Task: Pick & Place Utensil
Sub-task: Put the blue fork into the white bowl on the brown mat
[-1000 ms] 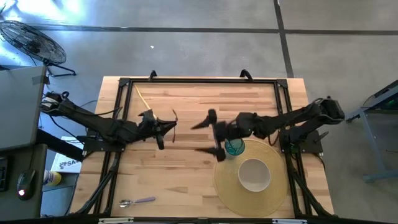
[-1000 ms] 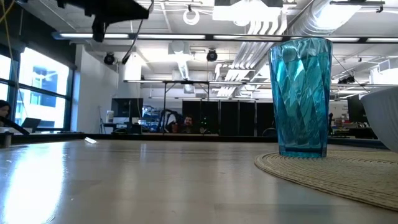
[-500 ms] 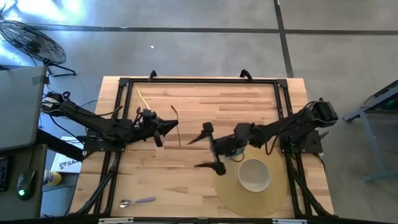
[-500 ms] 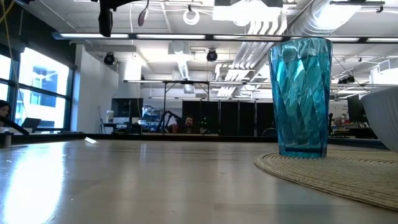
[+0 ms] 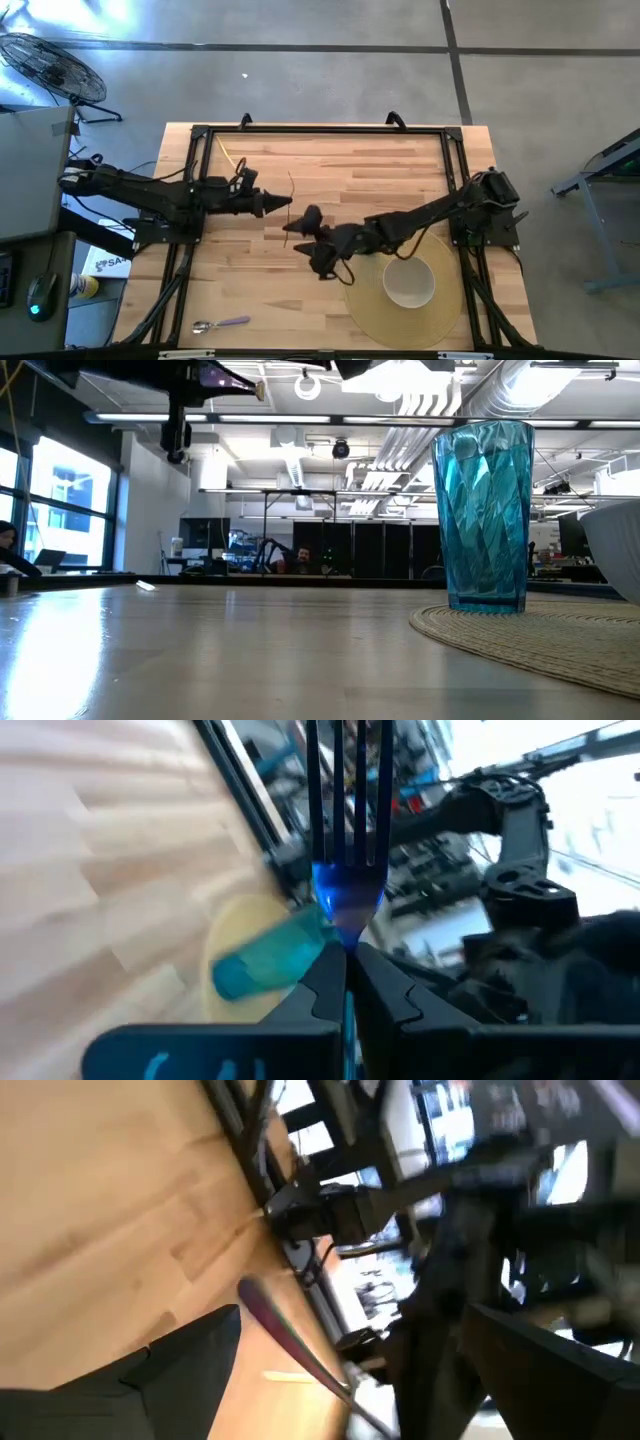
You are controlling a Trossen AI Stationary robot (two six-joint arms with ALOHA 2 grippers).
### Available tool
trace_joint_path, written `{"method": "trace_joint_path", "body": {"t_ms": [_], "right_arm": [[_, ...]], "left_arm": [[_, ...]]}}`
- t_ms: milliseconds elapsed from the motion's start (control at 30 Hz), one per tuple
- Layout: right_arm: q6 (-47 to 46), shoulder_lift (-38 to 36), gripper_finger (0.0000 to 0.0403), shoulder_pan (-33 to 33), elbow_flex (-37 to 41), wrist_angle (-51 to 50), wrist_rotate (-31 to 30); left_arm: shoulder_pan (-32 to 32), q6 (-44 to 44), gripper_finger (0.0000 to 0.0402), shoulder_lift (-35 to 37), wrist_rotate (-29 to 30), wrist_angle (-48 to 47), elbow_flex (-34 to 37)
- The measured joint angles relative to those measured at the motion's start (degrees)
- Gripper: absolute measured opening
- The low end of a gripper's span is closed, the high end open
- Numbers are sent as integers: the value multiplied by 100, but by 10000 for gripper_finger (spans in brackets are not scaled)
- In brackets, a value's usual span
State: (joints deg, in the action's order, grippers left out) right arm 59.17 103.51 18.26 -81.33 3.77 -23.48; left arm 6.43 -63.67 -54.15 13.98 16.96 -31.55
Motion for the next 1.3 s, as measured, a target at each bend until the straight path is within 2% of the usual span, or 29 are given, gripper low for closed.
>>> {"method": "trace_joint_path", "body": {"t_ms": [100,200,333,467,533,700,967,1300], "right_arm": [[860,127,373,45,-14,-4,-88],[1299,236,373,61,-3,-44,169],[1283,364,366,2,-12,57,1128],[873,646,340,-112,0,164,1545],[734,727,323,-185,2,265,1517],[493,743,276,-256,-3,-3,1004],[246,706,195,-278,-3,-700,1034],[539,706,107,-288,-3,-813,971]], "left_arm": [[-166,-188,0,-4,-463,-26,0],[-247,-312,0,-2,-681,-77,0],[-270,-405,0,-108,-711,-241,0],[-268,-409,0,-266,-704,-233,0],[-268,-409,0,-365,-665,-218,0],[-268,-558,0,-594,-484,-37,-2],[-268,-713,0,-837,-173,3,-2],[-96,-816,0,-1207,-140,496,-2]]}}
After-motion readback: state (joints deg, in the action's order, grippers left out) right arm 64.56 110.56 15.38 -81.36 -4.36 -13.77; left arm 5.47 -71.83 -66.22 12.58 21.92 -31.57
